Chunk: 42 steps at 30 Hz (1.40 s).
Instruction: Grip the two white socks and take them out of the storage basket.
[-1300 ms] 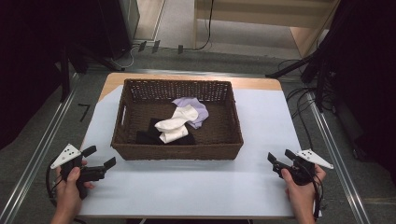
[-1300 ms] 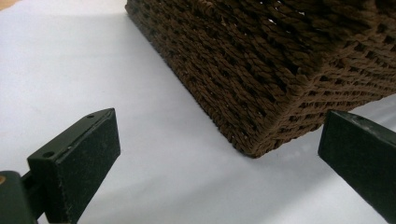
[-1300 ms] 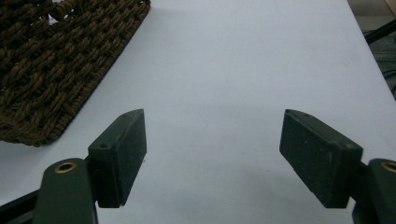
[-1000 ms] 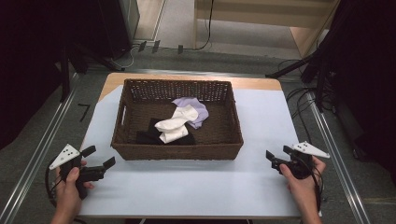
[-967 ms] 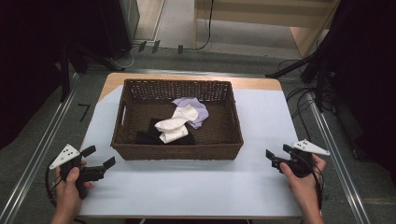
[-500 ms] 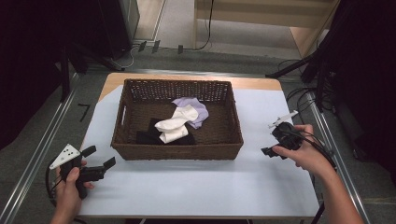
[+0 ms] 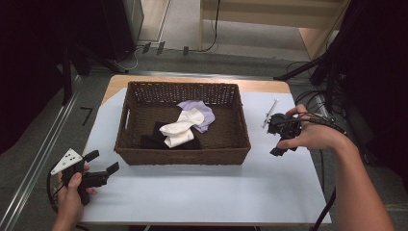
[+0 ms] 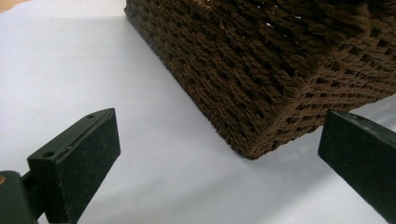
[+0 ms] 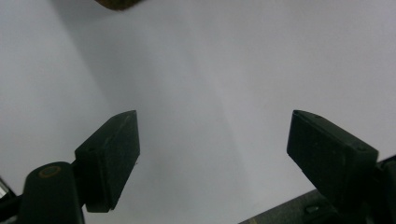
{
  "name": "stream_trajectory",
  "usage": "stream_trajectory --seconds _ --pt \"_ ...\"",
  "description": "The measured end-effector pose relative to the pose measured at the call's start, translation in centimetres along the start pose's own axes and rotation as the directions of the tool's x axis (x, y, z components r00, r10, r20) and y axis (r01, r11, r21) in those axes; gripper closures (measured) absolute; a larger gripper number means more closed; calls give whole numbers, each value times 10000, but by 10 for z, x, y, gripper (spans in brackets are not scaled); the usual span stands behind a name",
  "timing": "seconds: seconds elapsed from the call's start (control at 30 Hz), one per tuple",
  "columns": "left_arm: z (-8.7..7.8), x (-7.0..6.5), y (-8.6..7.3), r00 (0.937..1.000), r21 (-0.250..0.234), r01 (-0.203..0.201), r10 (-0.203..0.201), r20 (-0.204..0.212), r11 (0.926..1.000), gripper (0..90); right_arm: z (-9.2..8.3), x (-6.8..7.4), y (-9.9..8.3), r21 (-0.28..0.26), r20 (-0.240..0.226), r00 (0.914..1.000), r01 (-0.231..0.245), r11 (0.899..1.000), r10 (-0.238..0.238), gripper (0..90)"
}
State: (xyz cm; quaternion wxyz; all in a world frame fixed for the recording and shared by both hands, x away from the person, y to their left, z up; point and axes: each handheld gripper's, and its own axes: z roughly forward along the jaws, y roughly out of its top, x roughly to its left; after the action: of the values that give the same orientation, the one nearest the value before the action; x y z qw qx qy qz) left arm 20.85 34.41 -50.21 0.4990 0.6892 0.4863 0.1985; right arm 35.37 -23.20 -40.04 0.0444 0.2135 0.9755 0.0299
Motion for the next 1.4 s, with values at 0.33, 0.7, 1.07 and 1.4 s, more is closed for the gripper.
stream_trajectory --seconds 0.33,0.7,1.07,1.4 --pt "0 0 0 10000 2 -3 3 8 10000 0 -29 7 34 -319 -127 9930 1167 9927 -1171 160" --pt "0 0 0 10000 -31 22 -22 24 10000 1 -49 18 70 -959 -1 9859 1666 9813 -1674 146" --pt "0 0 0 10000 -35 -27 27 20 10000 0 -45 29 111 -1265 -35 9830 1815 9752 -1834 144" --pt "0 0 0 10000 -37 -77 78 56 10000 0 -32 36 155 -1674 -15 9872 1569 9733 -1594 148"
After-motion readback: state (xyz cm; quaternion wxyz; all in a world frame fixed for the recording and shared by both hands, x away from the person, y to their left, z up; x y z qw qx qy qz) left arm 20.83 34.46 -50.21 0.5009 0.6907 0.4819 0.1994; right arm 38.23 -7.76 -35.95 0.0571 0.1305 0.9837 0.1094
